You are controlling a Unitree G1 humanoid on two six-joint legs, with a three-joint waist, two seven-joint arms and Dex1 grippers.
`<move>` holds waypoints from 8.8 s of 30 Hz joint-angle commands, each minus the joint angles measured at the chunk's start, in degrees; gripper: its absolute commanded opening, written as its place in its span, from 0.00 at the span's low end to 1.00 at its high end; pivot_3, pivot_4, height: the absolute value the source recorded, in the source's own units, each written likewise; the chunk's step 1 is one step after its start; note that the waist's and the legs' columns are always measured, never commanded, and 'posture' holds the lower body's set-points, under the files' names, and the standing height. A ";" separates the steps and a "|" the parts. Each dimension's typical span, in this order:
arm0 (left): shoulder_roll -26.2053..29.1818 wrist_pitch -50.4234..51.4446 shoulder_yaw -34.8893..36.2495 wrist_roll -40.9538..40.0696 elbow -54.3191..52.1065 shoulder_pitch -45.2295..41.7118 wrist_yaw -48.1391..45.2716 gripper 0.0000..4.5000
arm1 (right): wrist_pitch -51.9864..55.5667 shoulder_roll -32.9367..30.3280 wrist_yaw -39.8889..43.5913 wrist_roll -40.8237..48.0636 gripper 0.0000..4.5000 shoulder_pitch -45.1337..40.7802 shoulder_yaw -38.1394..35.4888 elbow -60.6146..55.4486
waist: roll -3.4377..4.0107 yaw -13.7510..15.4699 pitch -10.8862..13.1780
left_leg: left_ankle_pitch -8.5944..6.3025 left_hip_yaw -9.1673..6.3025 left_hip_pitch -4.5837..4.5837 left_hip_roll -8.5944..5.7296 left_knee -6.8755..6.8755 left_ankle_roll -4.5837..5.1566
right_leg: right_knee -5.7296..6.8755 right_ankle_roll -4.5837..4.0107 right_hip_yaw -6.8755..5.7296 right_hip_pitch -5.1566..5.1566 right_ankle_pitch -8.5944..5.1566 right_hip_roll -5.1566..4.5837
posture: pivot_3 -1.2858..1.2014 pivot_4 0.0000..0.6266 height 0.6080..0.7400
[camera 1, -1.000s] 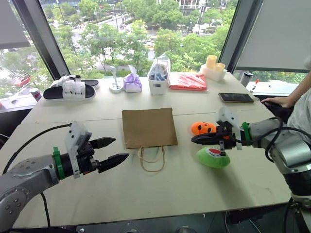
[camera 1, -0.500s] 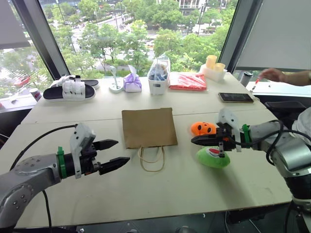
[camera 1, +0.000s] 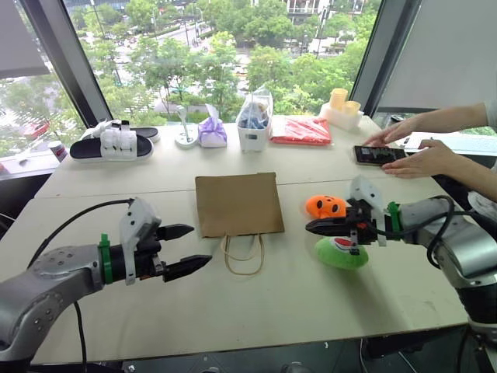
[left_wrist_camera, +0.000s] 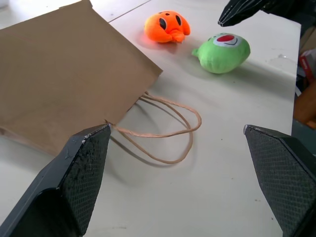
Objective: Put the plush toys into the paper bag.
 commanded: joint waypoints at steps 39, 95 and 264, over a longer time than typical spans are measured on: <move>-15.82 -28.19 -20.60 32.12 28.44 -23.20 -13.50 0.01 | 3.32 4.99 -14.32 0.24 0.00 13.70 -0.78 -16.11 | -0.02 -0.15 -0.01 | 0.00 -0.04 -0.04 -0.03 0.05 0.00 | 0.04 0.06 -0.04 -0.03 0.03 -0.01 | 0.52 0.24 1.00; -18.68 -2.49 -4.49 5.85 15.72 -23.18 0.29 0.00 | 20.58 3.78 -24.46 -12.76 0.99 15.34 -4.98 -27.81 | -0.07 -0.07 -0.07 | 0.10 -0.07 0.09 -0.03 0.03 -0.16 | 0.20 0.03 -0.05 0.01 0.02 0.05 | 0.52 0.24 1.00; -16.67 4.83 -0.98 -6.48 10.32 -23.56 5.64 0.00 | -4.34 25.20 -25.65 -15.75 0.04 6.95 8.43 7.56 | -0.07 -0.33 -0.07 | 0.11 -0.06 0.21 0.02 -0.05 -0.18 | 0.26 0.01 0.02 0.01 0.03 0.13 | 0.52 0.24 1.00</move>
